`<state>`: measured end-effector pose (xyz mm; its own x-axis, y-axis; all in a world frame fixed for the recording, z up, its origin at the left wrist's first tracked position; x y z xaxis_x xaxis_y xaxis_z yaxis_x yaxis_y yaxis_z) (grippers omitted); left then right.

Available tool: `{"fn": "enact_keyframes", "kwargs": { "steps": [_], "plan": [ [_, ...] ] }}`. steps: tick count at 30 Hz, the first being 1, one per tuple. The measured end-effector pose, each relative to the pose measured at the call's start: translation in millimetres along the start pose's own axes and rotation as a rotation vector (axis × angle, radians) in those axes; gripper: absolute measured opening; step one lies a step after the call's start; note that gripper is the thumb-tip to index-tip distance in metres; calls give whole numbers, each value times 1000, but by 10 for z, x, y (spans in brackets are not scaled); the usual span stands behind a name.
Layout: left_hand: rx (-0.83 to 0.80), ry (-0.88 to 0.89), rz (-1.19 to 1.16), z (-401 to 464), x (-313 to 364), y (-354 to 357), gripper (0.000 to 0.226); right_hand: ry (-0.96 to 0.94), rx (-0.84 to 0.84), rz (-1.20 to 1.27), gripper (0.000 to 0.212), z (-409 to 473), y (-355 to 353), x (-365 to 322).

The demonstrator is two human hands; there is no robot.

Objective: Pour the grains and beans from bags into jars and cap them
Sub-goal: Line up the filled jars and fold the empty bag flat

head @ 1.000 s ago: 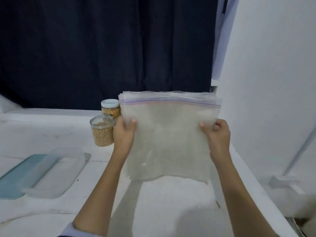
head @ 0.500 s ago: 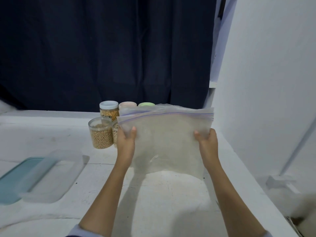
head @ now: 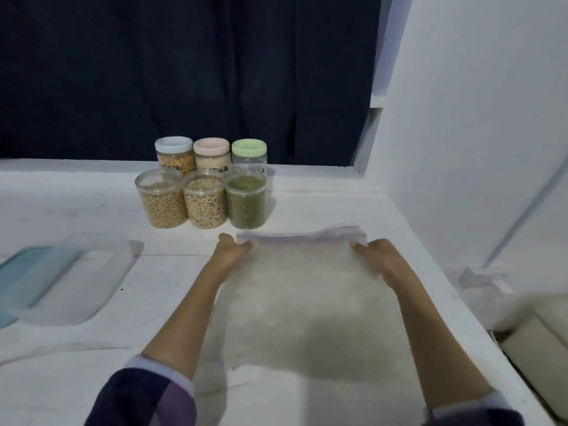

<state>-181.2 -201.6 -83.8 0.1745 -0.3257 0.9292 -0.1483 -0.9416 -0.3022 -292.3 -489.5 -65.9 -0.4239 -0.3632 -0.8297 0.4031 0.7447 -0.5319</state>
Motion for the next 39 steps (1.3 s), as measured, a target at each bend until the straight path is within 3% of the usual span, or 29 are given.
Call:
{"fn": "enact_keyframes", "kwargs": {
  "steps": [1,4,5,8,11,16,20,23,25,30,35,39],
  "plan": [
    [21,27,73,-25,-130,1,77,-5,-13,-2,46,-5,16,138],
    [95,164,23,-126,-377,-90,22,-102,27,33,52,-139,-49,373],
    [105,170,-81,-155,-457,-137,18,-135,35,75,49,-191,-66,416],
    [71,139,-362,-261,-633,-181,33,-156,82,256,42,-293,-84,536],
    [25,91,-551,-380,-681,-98,27,-165,161,357,38,-352,-33,603],
    [52,78,-622,-484,-666,-64,30,-129,213,505,32,-405,87,614],
    [51,166,-328,-517,-647,-141,45,-171,188,437,32,-421,105,555],
    [15,239,64,-513,-628,-175,66,-252,137,220,36,-430,140,542],
    [49,260,221,-511,-599,-181,66,-282,112,34,39,-422,173,528],
    [126,312,321,-518,-505,-149,52,-295,146,-145,37,-386,186,497],
    [95,325,445,-502,-499,-171,41,-242,137,-353,34,-424,188,488],
    [209,390,535,-651,-205,-124,39,-364,214,-320,29,-658,235,188]
  ]
}}
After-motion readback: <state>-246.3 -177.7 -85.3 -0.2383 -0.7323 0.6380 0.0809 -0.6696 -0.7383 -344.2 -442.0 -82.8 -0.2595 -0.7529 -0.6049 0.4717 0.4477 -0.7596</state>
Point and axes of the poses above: each hand's wrist, its own z-axis towards the middle knuckle, its own y-axis out of the palm, x = y × z, the point moved 5 cm from there along z, towards the middle knuckle, and after that the axes turned 1 degree about -z, right-handed, at the moved point
